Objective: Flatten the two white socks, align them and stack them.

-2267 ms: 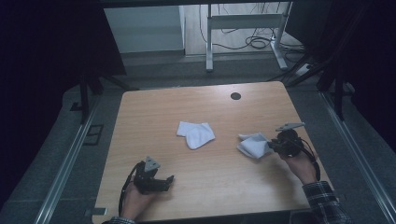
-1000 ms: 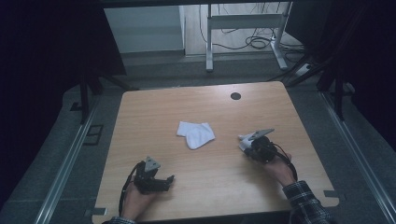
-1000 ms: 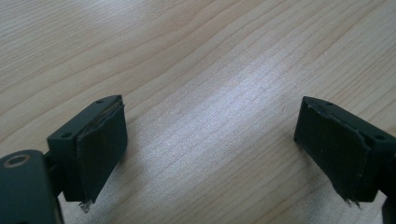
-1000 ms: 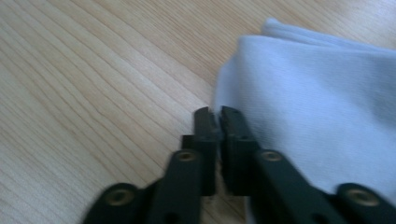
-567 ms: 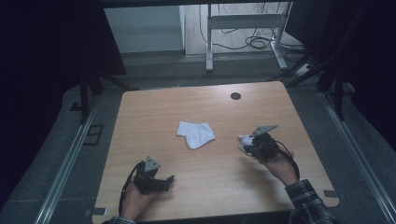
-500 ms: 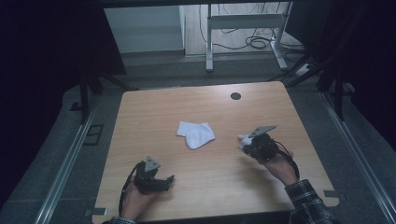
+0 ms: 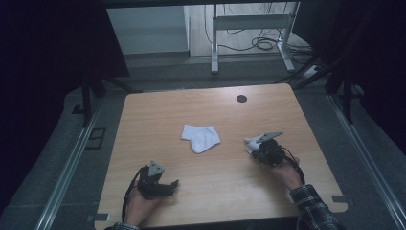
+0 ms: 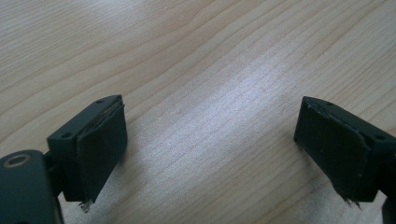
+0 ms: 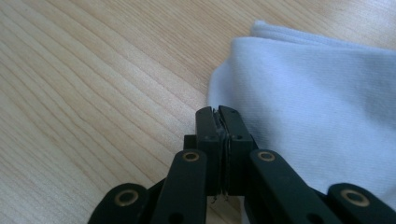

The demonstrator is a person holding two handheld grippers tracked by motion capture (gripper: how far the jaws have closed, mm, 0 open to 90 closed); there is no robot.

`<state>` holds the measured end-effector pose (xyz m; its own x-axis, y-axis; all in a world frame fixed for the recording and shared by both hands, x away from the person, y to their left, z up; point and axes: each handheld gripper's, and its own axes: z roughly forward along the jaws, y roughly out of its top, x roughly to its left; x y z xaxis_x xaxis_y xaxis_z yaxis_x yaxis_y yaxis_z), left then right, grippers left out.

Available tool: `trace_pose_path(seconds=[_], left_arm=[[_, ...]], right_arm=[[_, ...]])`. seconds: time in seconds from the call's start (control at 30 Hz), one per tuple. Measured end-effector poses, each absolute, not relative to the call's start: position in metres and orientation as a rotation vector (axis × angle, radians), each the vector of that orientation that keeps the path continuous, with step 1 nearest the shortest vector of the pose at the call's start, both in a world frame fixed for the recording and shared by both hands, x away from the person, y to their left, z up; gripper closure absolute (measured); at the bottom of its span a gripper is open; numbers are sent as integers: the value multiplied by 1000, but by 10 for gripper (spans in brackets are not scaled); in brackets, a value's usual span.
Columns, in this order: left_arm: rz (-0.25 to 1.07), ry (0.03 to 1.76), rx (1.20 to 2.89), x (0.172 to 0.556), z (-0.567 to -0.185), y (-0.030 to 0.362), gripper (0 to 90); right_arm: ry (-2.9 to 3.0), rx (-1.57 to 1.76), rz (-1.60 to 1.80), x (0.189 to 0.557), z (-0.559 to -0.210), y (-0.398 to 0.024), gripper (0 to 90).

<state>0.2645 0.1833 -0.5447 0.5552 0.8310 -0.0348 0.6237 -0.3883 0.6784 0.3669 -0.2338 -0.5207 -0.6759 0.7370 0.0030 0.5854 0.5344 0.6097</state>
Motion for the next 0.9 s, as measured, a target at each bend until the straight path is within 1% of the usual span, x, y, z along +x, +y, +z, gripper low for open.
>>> trace_pose_path(seconds=[0.13,0.23,0.3,0.33,0.47,0.6,0.73,0.77,0.8,0.83,0.9], left_arm=[[413,1163,2141,265,-545,183,95],[412,1163,2141,264,-545,183,95],[412,1164,2141,264,-545,183,96],[412,1164,2141,264,-545,183,96],[412,1164,2141,264,-545,183,96],[415,1155,2147,265,-545,184,96],[417,1153,2148,265,-545,184,96],[417,1153,2148,265,-545,184,96],[417,1152,2149,265,-545,184,96],[419,1152,2150,265,-545,184,96],[417,1153,2149,265,-544,184,96]], right_arm=[[2524,1086,828,364,-518,-230,883],[2529,1088,865,363,-513,-229,884],[2526,1085,902,361,-500,-226,885],[2526,1085,902,361,-500,-226,885],[2528,1064,1006,355,-475,-218,885],[2542,1010,1111,349,-454,-201,885],[2586,947,1186,347,-445,-174,876],[2599,936,1191,347,-445,-167,871],[2610,918,1195,347,-444,-161,847],[2622,906,1194,348,-445,-156,795],[2622,897,1172,349,-447,-152,765]])
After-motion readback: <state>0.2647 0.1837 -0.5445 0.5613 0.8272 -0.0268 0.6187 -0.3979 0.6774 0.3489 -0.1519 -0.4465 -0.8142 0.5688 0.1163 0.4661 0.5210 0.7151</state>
